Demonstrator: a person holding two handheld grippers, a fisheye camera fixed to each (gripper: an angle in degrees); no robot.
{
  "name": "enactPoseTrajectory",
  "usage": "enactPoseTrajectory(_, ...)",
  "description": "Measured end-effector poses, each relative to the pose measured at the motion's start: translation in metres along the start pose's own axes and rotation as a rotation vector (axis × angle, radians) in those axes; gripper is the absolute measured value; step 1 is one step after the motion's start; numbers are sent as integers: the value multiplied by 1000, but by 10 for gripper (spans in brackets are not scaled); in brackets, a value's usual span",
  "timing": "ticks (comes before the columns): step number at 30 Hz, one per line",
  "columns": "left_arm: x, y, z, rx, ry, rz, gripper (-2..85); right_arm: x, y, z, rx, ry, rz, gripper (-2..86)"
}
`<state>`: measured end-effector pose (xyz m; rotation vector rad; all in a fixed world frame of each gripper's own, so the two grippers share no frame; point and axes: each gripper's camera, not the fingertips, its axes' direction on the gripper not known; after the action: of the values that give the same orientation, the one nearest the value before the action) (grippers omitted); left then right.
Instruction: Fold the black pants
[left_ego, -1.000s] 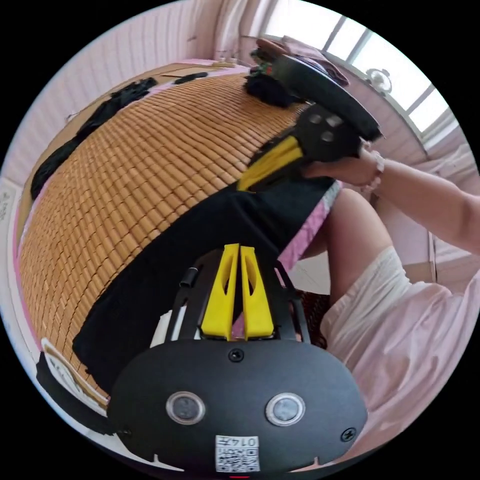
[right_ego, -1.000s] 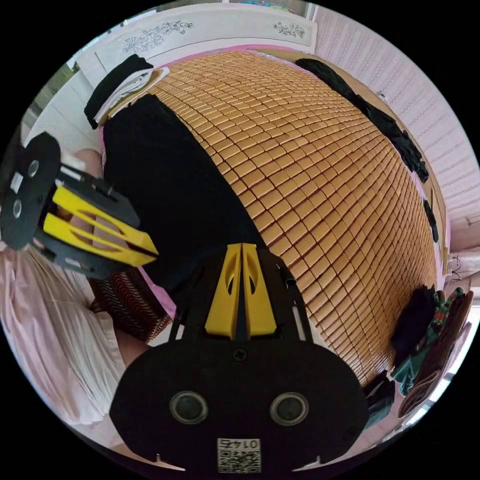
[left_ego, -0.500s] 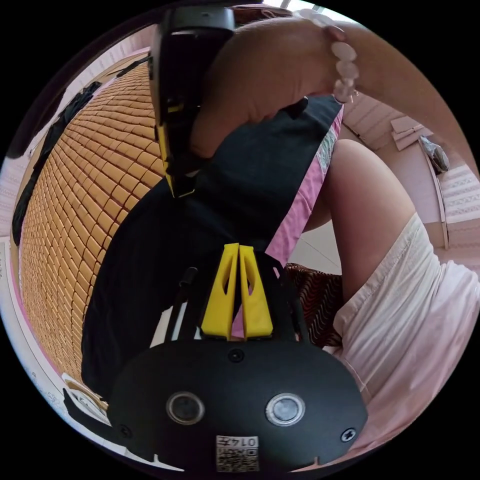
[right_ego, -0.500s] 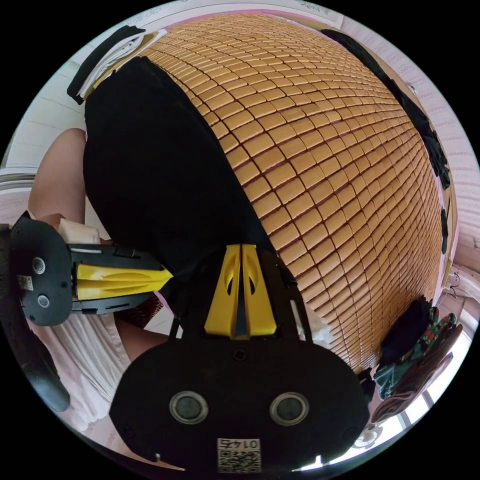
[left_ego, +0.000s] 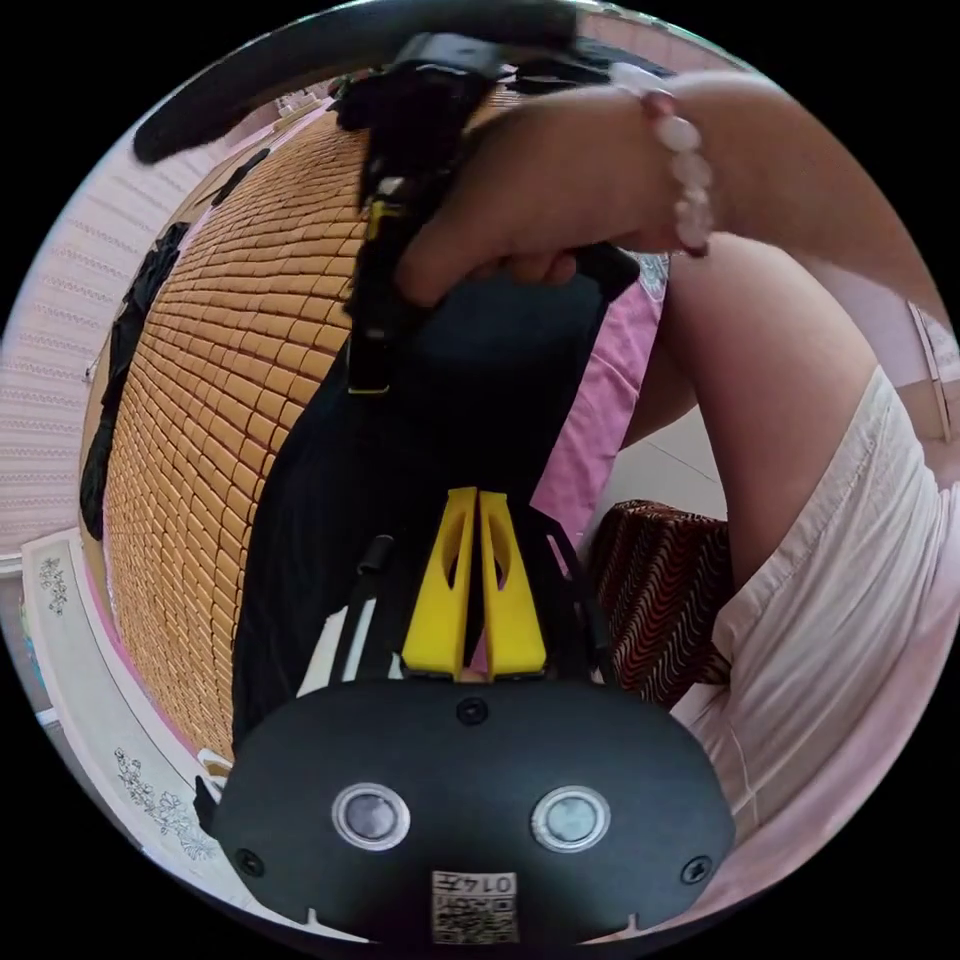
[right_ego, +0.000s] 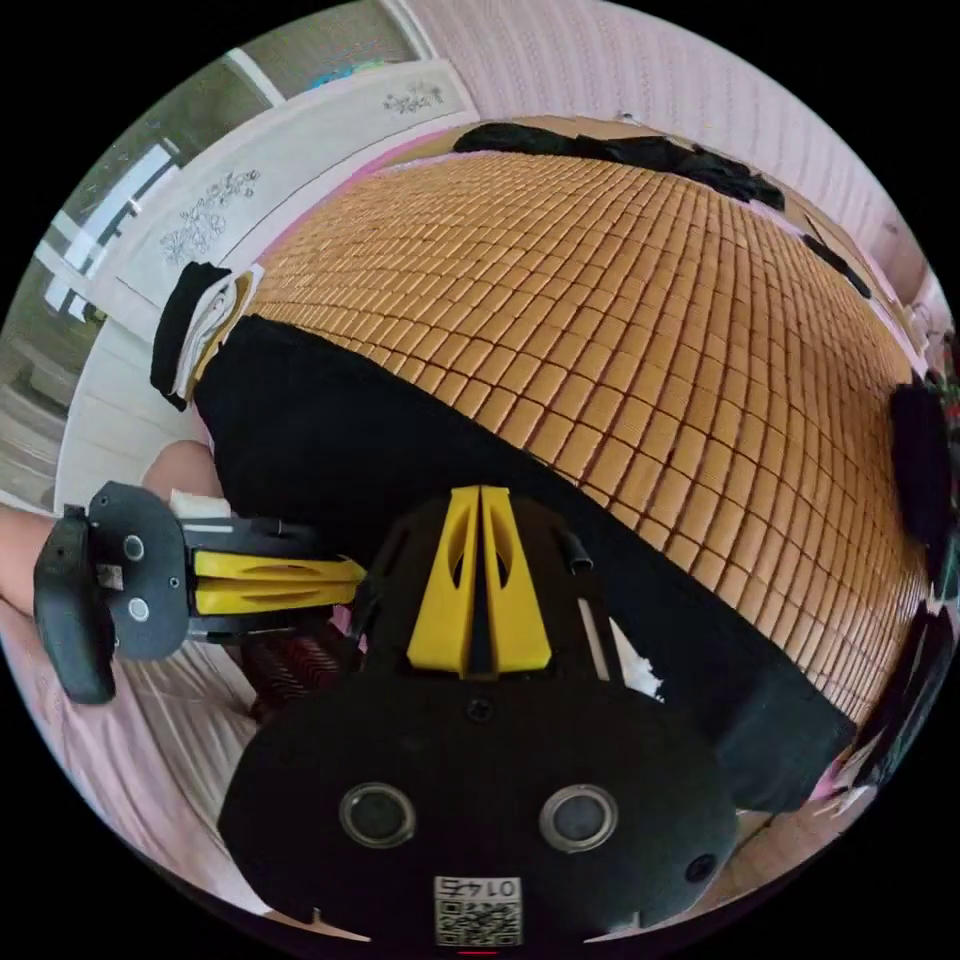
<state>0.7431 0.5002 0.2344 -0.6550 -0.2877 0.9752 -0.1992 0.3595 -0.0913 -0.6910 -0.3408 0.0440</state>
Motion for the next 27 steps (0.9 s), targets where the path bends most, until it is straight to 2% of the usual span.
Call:
enactPoseTrajectory(2,-7,7,-1,18,27,-44,-8,38,64,-48,258,57,193,49)
enactPoseTrajectory(4,-19,21,-5,42,41,-160,-6,78,121,-80,387,145,400,144)
enactPoseTrajectory(6,-26,32,-12,82,50,-205,-4,119,180,-106,444,236,591,153)
enactPoseTrajectory(8,-31,45,-20,153,50,-229,0,169,260,-127,547,321,879,144)
enactPoseTrajectory(11,-45,64,-20,187,109,-299,8,215,324,-128,536,349,1118,146)
enactPoseTrajectory(15,-62,82,-10,149,190,-350,22,249,359,-108,492,283,1244,141)
enactPoseTrajectory(17,-66,87,-5,122,217,-346,27,263,371,-98,500,147,1256,117)
enactPoseTrajectory(21,-85,106,-2,116,257,-383,30,263,385,-101,470,190,1249,74)
enactPoseTrajectory(23,-95,116,-1,124,287,-409,30,258,398,-106,574,149,1183,44)
enactPoseTrajectory(27,-111,142,-3,151,306,-436,33,263,411,-101,563,106,1184,24)
